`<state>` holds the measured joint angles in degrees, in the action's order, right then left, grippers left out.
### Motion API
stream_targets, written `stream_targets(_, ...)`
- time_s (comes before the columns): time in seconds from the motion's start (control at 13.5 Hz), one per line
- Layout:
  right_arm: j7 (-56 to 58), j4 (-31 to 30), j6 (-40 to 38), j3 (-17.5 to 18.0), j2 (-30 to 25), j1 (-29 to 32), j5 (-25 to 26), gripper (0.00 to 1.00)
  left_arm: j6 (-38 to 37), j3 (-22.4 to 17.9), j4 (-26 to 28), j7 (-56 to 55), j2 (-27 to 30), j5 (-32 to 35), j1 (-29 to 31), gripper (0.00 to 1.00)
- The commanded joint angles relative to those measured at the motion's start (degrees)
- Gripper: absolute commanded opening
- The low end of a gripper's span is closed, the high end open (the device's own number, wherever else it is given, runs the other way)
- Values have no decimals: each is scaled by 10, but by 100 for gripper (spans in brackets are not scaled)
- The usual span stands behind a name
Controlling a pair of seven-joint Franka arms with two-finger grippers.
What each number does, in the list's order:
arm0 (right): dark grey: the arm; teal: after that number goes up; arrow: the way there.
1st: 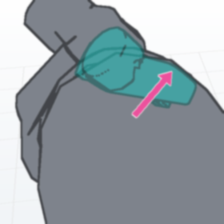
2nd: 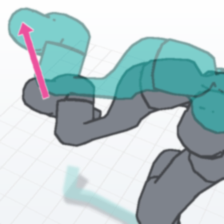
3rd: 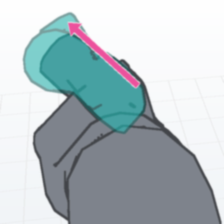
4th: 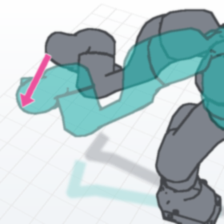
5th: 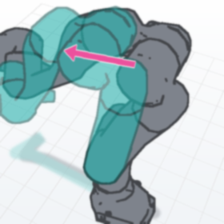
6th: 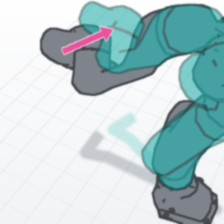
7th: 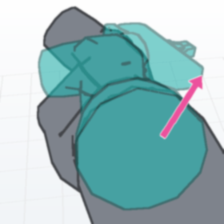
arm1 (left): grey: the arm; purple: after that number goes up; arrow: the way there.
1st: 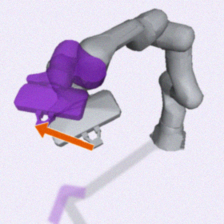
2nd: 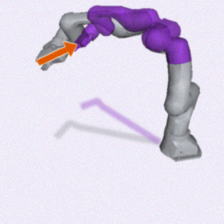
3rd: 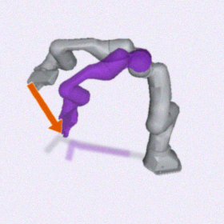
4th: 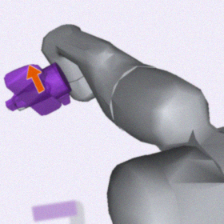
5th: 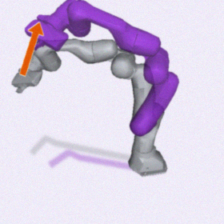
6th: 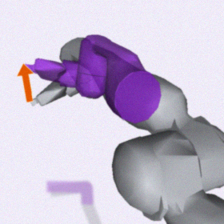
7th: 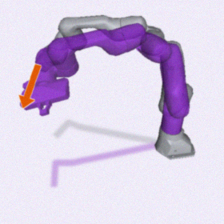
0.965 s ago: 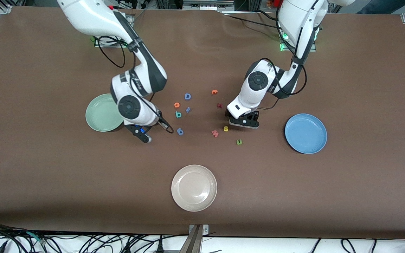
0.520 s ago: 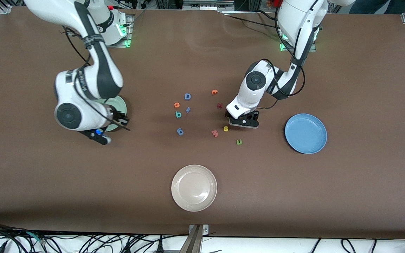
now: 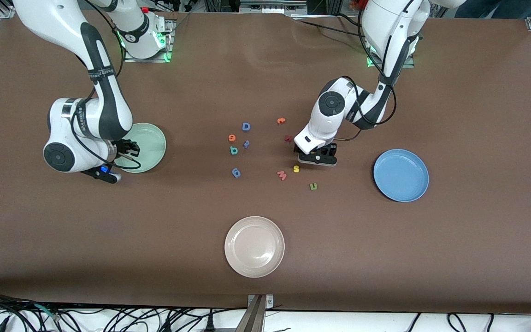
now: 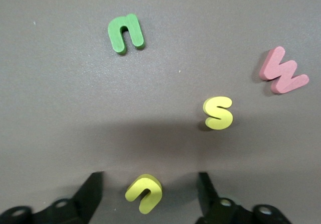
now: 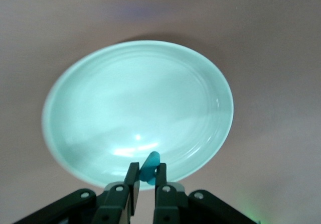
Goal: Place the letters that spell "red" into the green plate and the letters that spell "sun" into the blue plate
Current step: 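Place the teal letter on the green plate with the right gripper, then carry the yellow u to the blue plate with the left gripper and release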
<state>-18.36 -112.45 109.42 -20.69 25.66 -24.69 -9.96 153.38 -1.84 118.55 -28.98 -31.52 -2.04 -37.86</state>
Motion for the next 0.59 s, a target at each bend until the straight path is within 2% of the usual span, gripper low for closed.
stream_targets(0.0, 25, -65, 44, -8, -25, -5, -8, 0, -3, -4, 4, -28, -1, 27, -5, 51)
stream_targets(0.07, 26, -70, 46, -8, -25, -5, -8, 0, -3, -4, 4, -29, -1, 36, -5, 43)
stream_targets(0.15, 26, -71, 46, -8, -24, -5, -8, 0, -3, -4, 5, -35, -1, 48, -5, 39)
stream_targets(0.52, 26, -85, 65, -8, -9, -5, -9, 0, -3, -3, 8, -73, -1, 86, -3, 30)
